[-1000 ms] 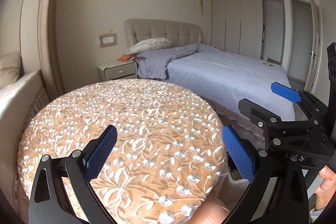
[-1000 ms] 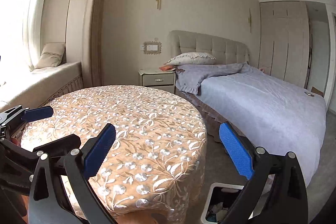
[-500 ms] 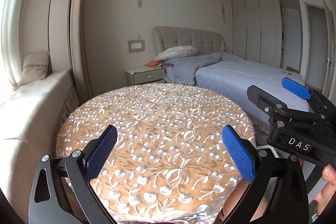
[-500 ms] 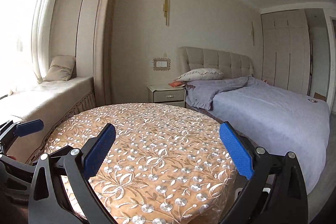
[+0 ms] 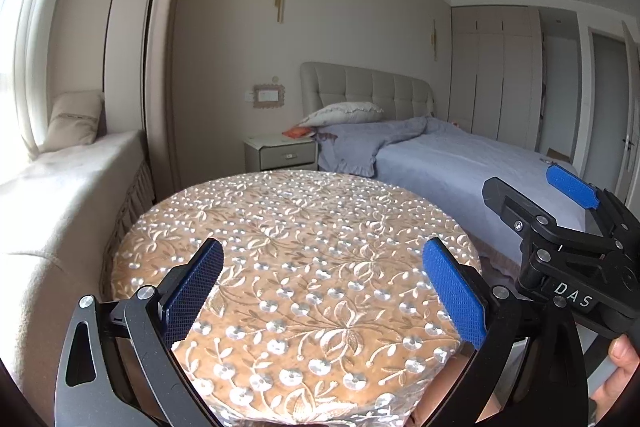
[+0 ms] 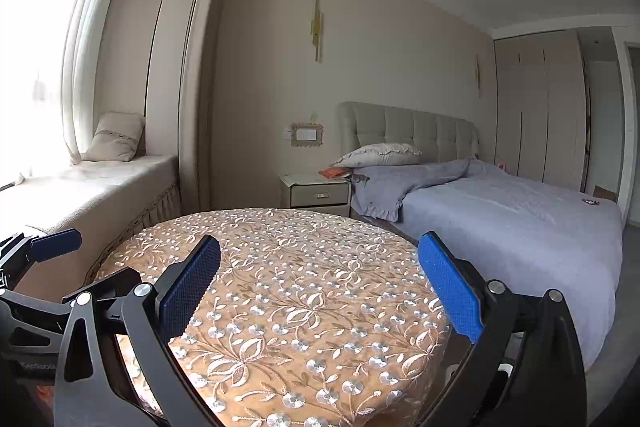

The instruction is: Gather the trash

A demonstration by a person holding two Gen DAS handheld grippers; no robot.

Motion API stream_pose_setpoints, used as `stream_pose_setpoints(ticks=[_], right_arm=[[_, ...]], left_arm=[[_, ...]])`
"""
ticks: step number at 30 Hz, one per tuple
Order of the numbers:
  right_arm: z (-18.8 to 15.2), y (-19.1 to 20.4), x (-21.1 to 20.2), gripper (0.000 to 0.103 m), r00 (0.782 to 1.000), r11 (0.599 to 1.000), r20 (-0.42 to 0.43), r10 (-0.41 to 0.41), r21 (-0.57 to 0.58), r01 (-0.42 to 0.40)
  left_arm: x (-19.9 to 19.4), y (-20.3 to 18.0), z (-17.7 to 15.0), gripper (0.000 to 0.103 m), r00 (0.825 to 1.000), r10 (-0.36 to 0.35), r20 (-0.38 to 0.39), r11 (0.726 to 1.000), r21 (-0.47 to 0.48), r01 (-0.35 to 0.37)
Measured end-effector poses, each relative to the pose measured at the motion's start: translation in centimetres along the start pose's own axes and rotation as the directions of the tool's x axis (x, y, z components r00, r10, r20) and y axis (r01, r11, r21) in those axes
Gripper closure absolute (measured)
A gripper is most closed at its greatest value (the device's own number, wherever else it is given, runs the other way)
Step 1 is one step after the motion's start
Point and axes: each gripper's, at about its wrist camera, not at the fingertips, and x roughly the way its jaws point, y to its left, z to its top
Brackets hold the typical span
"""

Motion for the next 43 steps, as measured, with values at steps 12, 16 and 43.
stream_pose_setpoints(ticks=[12, 16, 43], right_arm=[[-0.11, -0.17, 0.16, 0.005, 1.0, 1.0, -0.006, -0.008, 0.005, 0.008], [-0.16, 0.0, 0.17, 0.005, 1.0, 1.0, -0.009, -0.004, -0.002, 0.004], [-0.48, 0.13, 0.17, 0.005, 1.0, 1.0, -0.021, -0.012, -0.002, 0.012]], left_arm=[[-0.12, 0.04, -0.07, 0.005, 1.0, -0.004, 0.006, 1.0, 0.011, 0.004], [-0.2, 0.01, -0.11, 0.005, 1.0, -0.003, 0.006, 1.0, 0.01, 0.003], [0.12, 0.65, -0.16, 0.005, 1.0, 0.0, 0.001, 1.0, -0.01, 0.0]])
